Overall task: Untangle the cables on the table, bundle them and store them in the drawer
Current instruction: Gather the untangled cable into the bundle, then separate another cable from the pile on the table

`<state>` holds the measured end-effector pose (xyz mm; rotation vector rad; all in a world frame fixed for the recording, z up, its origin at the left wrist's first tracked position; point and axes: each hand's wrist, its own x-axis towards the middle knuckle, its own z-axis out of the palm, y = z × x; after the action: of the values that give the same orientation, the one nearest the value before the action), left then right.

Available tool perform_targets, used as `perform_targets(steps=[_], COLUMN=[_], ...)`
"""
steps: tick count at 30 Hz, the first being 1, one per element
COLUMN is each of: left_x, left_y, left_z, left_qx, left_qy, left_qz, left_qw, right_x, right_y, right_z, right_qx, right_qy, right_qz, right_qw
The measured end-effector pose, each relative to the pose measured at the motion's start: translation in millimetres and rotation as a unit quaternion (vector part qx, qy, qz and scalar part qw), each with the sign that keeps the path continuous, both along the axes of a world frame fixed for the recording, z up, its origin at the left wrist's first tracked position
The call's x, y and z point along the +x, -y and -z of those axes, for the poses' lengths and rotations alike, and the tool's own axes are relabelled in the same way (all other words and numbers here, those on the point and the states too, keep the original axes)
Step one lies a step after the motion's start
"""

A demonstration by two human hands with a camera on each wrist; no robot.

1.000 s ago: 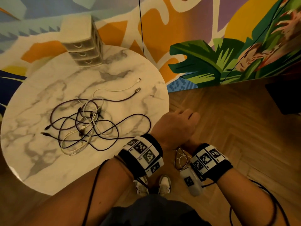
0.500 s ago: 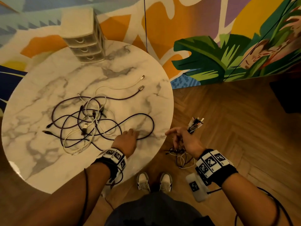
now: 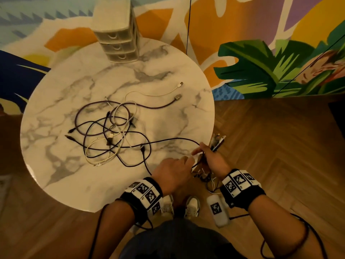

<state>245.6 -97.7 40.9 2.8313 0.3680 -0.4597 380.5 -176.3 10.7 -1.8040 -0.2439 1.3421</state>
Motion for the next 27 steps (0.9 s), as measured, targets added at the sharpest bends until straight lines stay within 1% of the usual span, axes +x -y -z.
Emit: perform_targets(steps=[2,4,5,7,8,10,11,13,14,16,17,18,20,22,23,24,27], left_x=[-2.0,-8.7,-14.1,-28.3,-36.1,-50.1,-54.1,-55.0,-52.3,-41.1,-34.1,-26.1,-8.8,9.3,16.0,20.7,19.9], left_y=[2.6,-2.3,-8.5,-28.0,-40.6,-65.2,-74.9,-89.4,-93.2,-93.4,-89.4,-83.7,-67.9,-52.5,-47.0,-44.1,-50.4], left_z=[-3.5,1.1,4.7,11.3,14.6,15.7,12.0,3.4,-1.5,-16.4,-23.8,-30.8,-42.2,-54.9,-61.1,-66.7,-77.8], left_qx=[0.012,0.009,-0.004,-0.019,-0.022,-0.038,-0.046,-0.044,-0.034,-0.032,-0.038,-0.036,0.002,0.043,0.051,0.046,-0.009], left_qy=[0.012,0.013,0.017,0.023,0.019,0.019,0.020,0.031,0.032,0.015,-0.001,-0.011,-0.010,0.013,0.024,0.030,0.026], left_qz=[-0.008,-0.017,-0.020,-0.022,-0.042,-0.110,-0.149,-0.210,-0.220,-0.213,-0.199,-0.180,-0.143,-0.128,-0.123,-0.119,-0.104], left_qw=[1.000,1.000,1.000,0.999,0.999,0.993,0.988,0.976,0.974,0.976,0.979,0.983,0.990,0.991,0.991,0.991,0.994], right_x=[1.7,5.4,8.6,16.8,20.9,27.6,29.2,31.5,32.2,30.9,27.0,20.9,2.8,-14.4,-20.2,-22.9,-12.4], right_y=[-3.9,-5.0,-6.0,-6.7,-6.9,-5.8,-4.5,-1.6,-0.3,-1.3,-4.1,-8.2,-16.3,-23.1,-25.3,-25.7,-17.9], right_z=[-1.8,-4.1,-5.2,-10.3,-12.6,-15.7,-15.6,-12.7,-13.2,-21.1,-26.7,-33.9,-46.5,-52.8,-54.2,-53.7,-42.4], right_qx=[-0.014,-0.007,-0.001,-0.016,-0.029,-0.034,-0.026,-0.004,0.005,0.052,0.082,0.110,0.149,0.120,0.096,0.082,0.067], right_qy=[0.051,0.106,0.109,0.084,0.074,0.075,0.084,0.130,0.161,0.212,0.232,0.248,0.256,0.245,0.242,0.242,0.252], right_qz=[-0.009,0.023,0.050,0.105,0.133,0.184,0.201,0.226,0.244,0.272,0.256,0.210,0.084,-0.018,-0.045,-0.051,-0.014], right_qw=[0.999,0.994,0.993,0.991,0.988,0.979,0.976,0.965,0.956,0.937,0.935,0.939,0.951,0.962,0.965,0.965,0.965])
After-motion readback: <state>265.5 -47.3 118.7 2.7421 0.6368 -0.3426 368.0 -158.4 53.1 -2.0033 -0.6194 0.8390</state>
